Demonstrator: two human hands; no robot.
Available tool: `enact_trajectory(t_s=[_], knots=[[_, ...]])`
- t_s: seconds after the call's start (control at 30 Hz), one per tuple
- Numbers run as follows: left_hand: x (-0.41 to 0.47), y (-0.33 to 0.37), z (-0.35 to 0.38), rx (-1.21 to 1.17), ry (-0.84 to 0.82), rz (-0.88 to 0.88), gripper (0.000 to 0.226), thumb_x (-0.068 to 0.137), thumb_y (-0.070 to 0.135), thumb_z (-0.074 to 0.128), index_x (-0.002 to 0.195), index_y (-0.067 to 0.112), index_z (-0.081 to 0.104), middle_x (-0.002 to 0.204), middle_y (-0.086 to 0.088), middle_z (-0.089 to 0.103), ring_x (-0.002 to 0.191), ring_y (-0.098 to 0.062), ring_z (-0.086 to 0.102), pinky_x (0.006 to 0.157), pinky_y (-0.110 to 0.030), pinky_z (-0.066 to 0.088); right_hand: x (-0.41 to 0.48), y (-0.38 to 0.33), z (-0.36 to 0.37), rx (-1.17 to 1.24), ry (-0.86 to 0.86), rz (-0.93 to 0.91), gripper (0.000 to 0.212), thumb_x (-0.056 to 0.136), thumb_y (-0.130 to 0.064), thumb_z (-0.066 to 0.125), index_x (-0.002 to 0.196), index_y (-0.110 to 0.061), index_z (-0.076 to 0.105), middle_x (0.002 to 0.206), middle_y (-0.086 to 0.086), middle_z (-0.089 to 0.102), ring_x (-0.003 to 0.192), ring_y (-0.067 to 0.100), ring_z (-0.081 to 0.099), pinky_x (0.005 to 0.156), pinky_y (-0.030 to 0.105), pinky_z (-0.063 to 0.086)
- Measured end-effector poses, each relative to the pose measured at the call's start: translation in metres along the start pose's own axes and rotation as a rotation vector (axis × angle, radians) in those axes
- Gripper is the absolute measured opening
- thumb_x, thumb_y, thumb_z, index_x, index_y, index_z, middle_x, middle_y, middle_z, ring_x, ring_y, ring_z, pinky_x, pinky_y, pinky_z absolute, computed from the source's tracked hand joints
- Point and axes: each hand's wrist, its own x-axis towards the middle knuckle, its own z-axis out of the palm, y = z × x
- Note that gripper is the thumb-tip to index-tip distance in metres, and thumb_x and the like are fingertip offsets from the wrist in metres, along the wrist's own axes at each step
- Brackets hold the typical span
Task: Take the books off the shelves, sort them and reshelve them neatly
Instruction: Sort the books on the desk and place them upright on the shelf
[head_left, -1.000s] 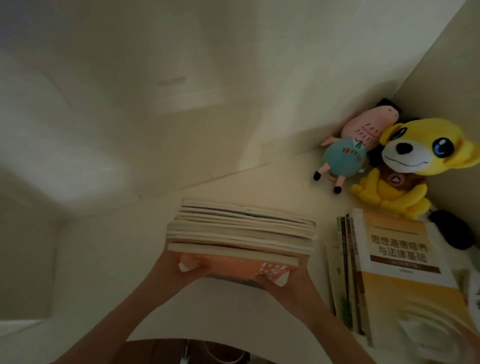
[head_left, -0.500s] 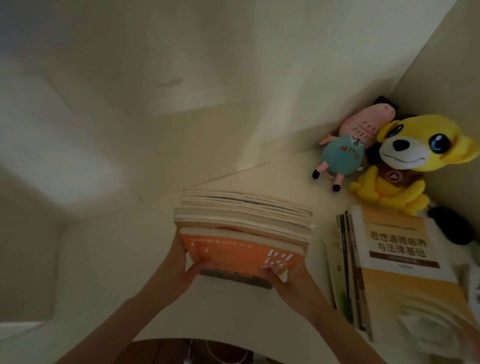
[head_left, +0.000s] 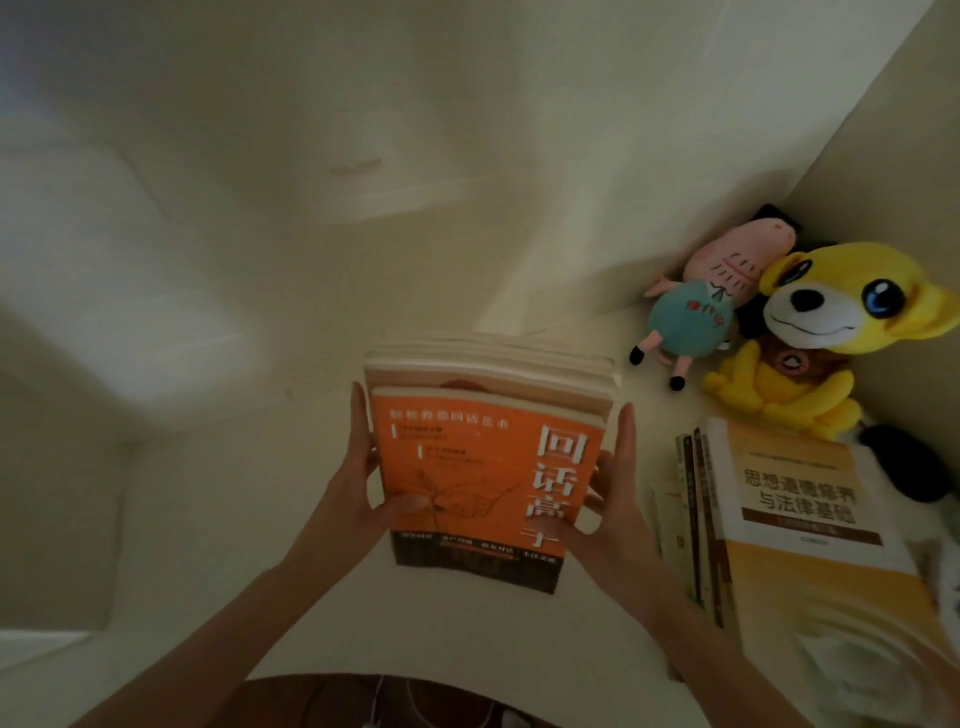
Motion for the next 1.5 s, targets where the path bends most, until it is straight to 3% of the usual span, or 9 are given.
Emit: enact_trajectory(t_s=[0.1, 0.2, 0.37, 0.47, 0.67, 1.13, 1.27, 1.4, 1.5], knots=[[-0.005, 0.024, -0.011, -0.007, 0.038, 0.01, 0.11, 0.056, 0.071, 0.071, 0.127, 0.073, -0.013, 0.121, 0.04, 0.05, 0.114, 0.008, 0.052, 0.085, -0.006, 0.045, 0.004, -0.025, -0.009, 0.03, -0.027, -0.048, 0.117, 0.062, -0.052, 0.08, 0.128, -0.073, -0.015, 0.126, -0.014, 0.054, 0.11, 0.001, 0.06, 0.094, 0.024, 0.049], [-0.012, 0.056, -0.026, 0.054, 0.082, 0.07, 0.105, 0.056, 0.076, 0.066, 0.126, 0.074, -0.011, 0.122, 0.041, 0.047, 0.113, 0.012, 0.05, 0.078, -0.007, 0.048, 0.005, -0.054, -0.017, 0.014, -0.069, -0.123, 0.119, 0.066, -0.038, 0.082, 0.131, -0.071, -0.012, 0.127, -0.023, 0.053, 0.114, 0.002, 0.058, 0.098, 0.038, 0.048], [-0.022, 0.111, -0.058, 0.103, 0.15, 0.178, 0.101, 0.061, 0.076, 0.062, 0.127, 0.072, -0.014, 0.119, 0.038, 0.051, 0.11, 0.01, 0.052, 0.077, -0.008, 0.049, 0.01, -0.121, -0.028, -0.001, -0.083, -0.241, 0.117, 0.068, -0.024, 0.079, 0.119, -0.081, -0.01, 0.122, -0.045, 0.045, 0.113, -0.009, 0.054, 0.087, 0.012, 0.048], [-0.03, 0.146, -0.077, 0.119, 0.219, 0.233, 0.1, 0.06, 0.077, 0.061, 0.126, 0.073, -0.014, 0.112, 0.032, 0.056, 0.107, 0.007, 0.056, 0.076, -0.007, 0.048, 0.01, -0.163, -0.032, 0.005, -0.092, -0.309, 0.115, 0.067, -0.025, 0.077, 0.114, -0.084, -0.009, 0.119, -0.051, 0.044, 0.112, -0.012, 0.053, 0.084, 0.009, 0.047], [-0.065, 0.212, -0.109, 0.196, 0.35, 0.373, 0.099, 0.061, 0.077, 0.061, 0.131, 0.069, -0.009, 0.128, 0.024, 0.053, 0.112, 0.003, 0.055, 0.087, -0.023, 0.049, -0.005, -0.239, -0.04, -0.002, -0.107, -0.455, 0.111, 0.063, -0.033, 0.078, 0.119, -0.083, -0.005, 0.124, -0.04, 0.048, 0.11, -0.008, 0.056, 0.081, 0.009, 0.048], [-0.187, 0.342, -0.176, 0.312, 0.533, 0.672, 0.096, 0.067, 0.05, 0.065, 0.131, 0.07, -0.004, 0.122, 0.039, 0.05, 0.107, 0.011, 0.054, 0.076, -0.005, 0.046, -0.073, -0.394, -0.036, 0.021, -0.222, -0.832, 0.12, 0.059, -0.033, 0.079, 0.131, -0.071, -0.009, 0.125, -0.034, 0.051, 0.108, 0.0, 0.061, 0.078, 0.019, 0.055], [-0.221, 0.376, -0.204, 0.372, 0.616, 0.732, 0.1, 0.067, 0.048, 0.067, 0.137, 0.064, -0.002, 0.119, 0.03, 0.057, 0.106, -0.002, 0.06, 0.075, -0.016, 0.053, -0.083, -0.443, -0.024, 0.075, -0.274, -0.934, 0.123, 0.055, -0.032, 0.08, 0.134, -0.068, -0.006, 0.129, -0.023, 0.053, 0.108, 0.006, 0.063, 0.072, 0.026, 0.059], [-0.255, 0.415, -0.238, 0.424, 0.691, 0.8, 0.103, 0.067, 0.042, 0.071, 0.142, 0.056, 0.003, 0.127, 0.019, 0.056, 0.107, -0.015, 0.061, 0.077, -0.043, 0.057, -0.086, -0.502, -0.011, 0.045, -0.31, -1.092, 0.129, 0.057, -0.029, 0.082, 0.143, -0.057, -0.009, 0.133, -0.019, 0.051, 0.116, 0.007, 0.058, 0.084, 0.037, 0.057], [-0.274, 0.451, -0.268, 0.463, 0.779, 0.848, 0.103, 0.067, 0.042, 0.072, 0.146, 0.047, 0.007, 0.13, 0.014, 0.056, 0.109, -0.011, 0.06, 0.079, -0.035, 0.057, -0.085, -0.555, 0.0, 0.037, -0.355, -1.199, 0.13, 0.061, -0.021, 0.082, 0.147, -0.047, -0.012, 0.134, -0.016, 0.051, 0.118, 0.008, 0.057, 0.085, 0.041, 0.056]])
